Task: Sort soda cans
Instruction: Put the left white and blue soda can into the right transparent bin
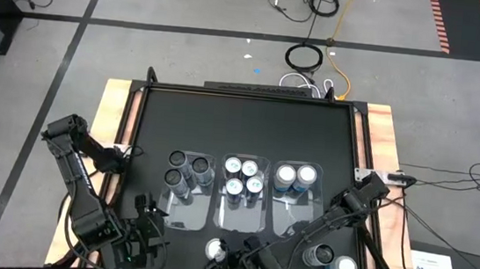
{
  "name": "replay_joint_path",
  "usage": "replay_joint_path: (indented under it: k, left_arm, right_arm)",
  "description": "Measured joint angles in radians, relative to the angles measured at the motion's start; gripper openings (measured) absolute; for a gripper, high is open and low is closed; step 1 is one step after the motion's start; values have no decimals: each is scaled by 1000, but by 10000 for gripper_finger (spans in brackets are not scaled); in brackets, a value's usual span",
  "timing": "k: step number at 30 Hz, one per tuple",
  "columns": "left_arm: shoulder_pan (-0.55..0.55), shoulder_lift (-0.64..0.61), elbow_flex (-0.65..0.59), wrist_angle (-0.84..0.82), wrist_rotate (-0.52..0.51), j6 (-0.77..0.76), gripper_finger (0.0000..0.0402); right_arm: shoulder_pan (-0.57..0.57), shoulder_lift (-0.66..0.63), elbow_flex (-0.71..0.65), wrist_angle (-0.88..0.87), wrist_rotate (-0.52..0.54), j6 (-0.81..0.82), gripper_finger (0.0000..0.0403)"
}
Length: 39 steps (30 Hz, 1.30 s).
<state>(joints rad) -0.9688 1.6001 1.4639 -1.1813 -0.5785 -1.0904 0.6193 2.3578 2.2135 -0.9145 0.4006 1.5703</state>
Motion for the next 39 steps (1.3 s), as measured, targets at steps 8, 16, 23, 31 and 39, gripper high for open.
replay_joint_path:
  k: [8,16,23,31,39]
  left_arm:
    - [0,0,0,8,0,-3,364]
    - [0,0,0,19,0,-2,364]
    - [0,0,0,23,0,-2,364]
    - [0,0,0,25,0,-3,364]
    - [0,0,0,30,0,-3,364]
  right_arm:
    - [-18,2,0,-16,22,-3,359]
    - [-36,31,1,24,15,-23,359]
    - [-42,48,4,30,27,-13,359]
    - [-46,49,4,30,20,-31,318]
    - [-43,44,2,32,21,-32,304]
